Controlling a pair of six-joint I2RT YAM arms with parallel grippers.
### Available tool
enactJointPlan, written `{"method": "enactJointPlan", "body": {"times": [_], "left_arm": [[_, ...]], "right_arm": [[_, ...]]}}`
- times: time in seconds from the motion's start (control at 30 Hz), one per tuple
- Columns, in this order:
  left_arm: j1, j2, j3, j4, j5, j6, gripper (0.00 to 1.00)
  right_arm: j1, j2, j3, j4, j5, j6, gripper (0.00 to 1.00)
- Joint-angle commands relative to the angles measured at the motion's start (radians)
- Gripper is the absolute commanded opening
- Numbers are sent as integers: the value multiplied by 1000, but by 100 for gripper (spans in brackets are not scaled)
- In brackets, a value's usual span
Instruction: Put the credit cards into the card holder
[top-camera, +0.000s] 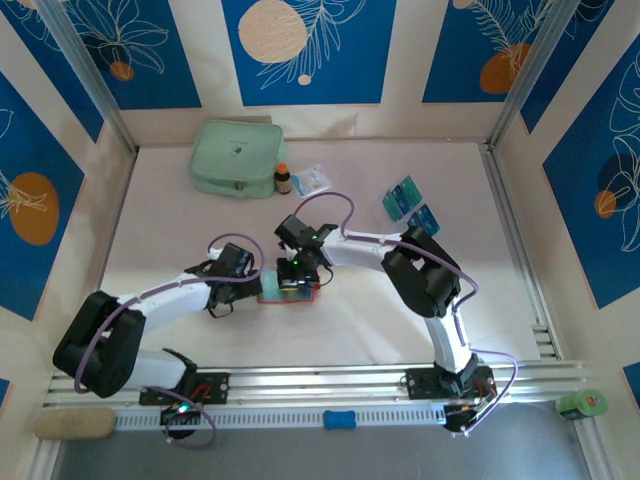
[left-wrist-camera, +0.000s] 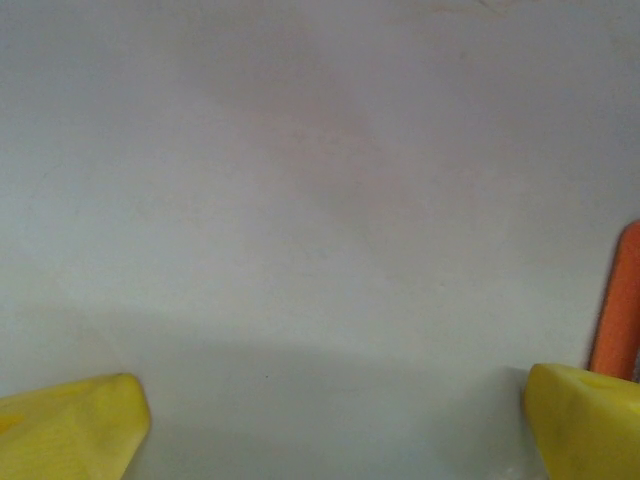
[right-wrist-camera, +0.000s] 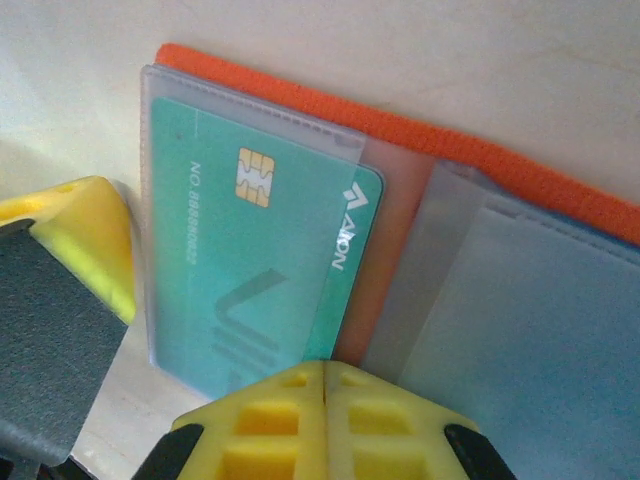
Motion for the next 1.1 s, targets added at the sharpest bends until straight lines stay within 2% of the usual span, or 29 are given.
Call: {"method": "enactJointPlan", "body": {"times": [0.0, 0.4, 1.07], "left_arm": [[15, 39, -23, 32, 57, 6, 100], [15, 37, -23, 40, 69, 12, 100], [15, -188, 64, -57, 86, 79, 100]], "right_arm": [[7, 26, 20, -6, -35, -8, 0], [8, 26, 26, -5, -61, -7, 0], [-100, -231, -73, -46, 28, -70, 1]]}}
